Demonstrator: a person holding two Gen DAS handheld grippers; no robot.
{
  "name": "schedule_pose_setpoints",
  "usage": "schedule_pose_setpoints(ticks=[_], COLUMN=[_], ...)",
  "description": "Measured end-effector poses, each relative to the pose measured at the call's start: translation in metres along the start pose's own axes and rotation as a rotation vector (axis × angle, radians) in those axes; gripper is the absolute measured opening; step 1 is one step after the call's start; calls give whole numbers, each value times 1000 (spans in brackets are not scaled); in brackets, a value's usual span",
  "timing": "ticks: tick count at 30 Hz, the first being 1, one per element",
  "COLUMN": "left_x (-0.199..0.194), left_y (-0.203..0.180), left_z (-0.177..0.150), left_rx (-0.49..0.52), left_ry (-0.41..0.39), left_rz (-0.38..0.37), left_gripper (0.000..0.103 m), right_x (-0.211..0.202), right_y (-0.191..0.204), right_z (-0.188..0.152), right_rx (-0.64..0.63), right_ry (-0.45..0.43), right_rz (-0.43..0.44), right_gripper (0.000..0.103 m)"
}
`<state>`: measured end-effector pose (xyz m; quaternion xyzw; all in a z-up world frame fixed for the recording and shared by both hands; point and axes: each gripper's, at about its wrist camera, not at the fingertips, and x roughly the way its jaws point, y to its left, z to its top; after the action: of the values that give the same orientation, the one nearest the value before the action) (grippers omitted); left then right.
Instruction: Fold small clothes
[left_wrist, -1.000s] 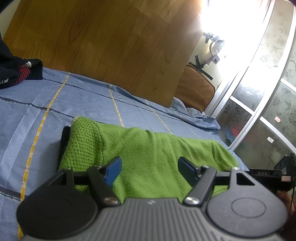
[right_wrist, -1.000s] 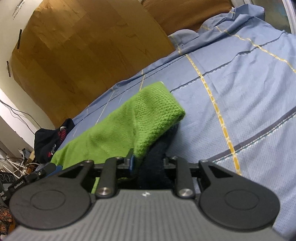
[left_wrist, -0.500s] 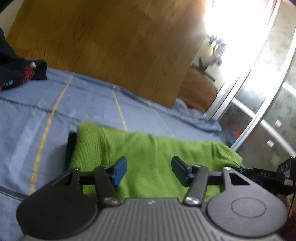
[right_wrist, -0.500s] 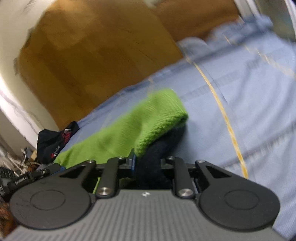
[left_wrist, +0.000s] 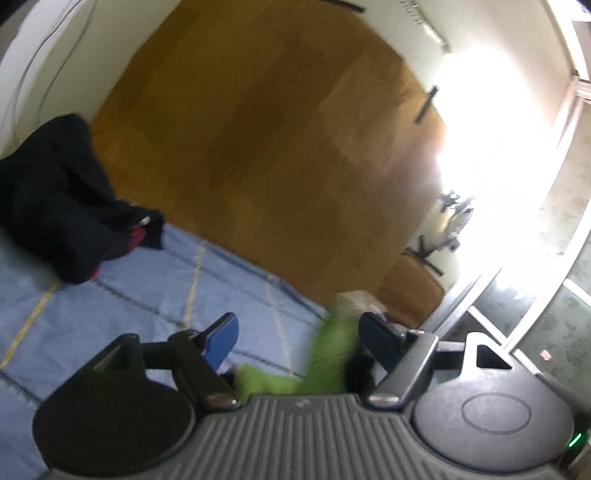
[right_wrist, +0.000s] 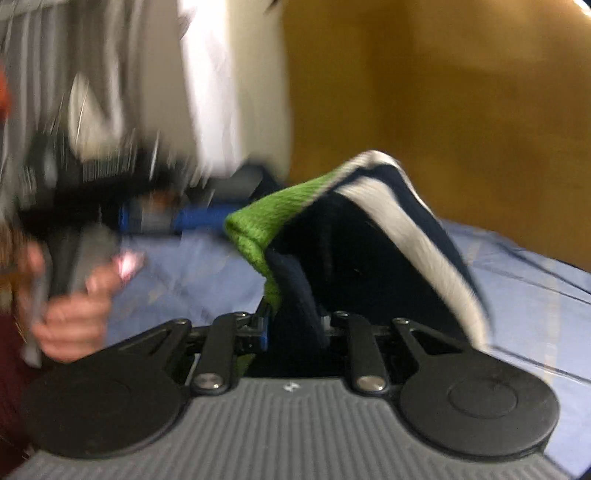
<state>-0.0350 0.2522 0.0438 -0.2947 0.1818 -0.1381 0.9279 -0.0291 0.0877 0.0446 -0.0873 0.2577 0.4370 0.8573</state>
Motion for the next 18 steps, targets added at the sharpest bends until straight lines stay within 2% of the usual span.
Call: schedule_pose_setpoints(ticks=[1,2,3,4,6,8,11,13,15,17,18], left_x=[1,5,9,11,17,25,36,45,57,66,64], left_y=[4,6,8,10,13,14,14,10,7,12,15], left_z=[-1,-4,-6,-9,-15,-17,-21,-25,-29,-31,-32], left_rx=[-5,-7,-7,-6,-6,-6,0,15,39,31,19], left_ry=[14,31,48,65,92,109,130,151,184,232,244], left_rz=[12,24,35,43,46,41,37,52,101,136,132], left_gripper=[76,76,76,76,76,76,75,73,63,58,58], right_x=[20,30,29,26,11,-7,-27,-19,-3,-5,-11], right_y=[1,-1,0,0,-6,-17,-25,-26,-15,-3,-8], right_z=[-7,-13,-17,-16,-17,-20,-28,-35,-43,-43,-41], right_rx=[-1,11,10,6,36,79,142,218,233,166,180], right_ry=[53,59,19,20,-9,-50,-92,-42,49,40,16], right_rz=[-1,3,15,37,148,225,270,356,410,376,390], right_gripper=[29,31,37,47,63,63,63,64,64,62,61])
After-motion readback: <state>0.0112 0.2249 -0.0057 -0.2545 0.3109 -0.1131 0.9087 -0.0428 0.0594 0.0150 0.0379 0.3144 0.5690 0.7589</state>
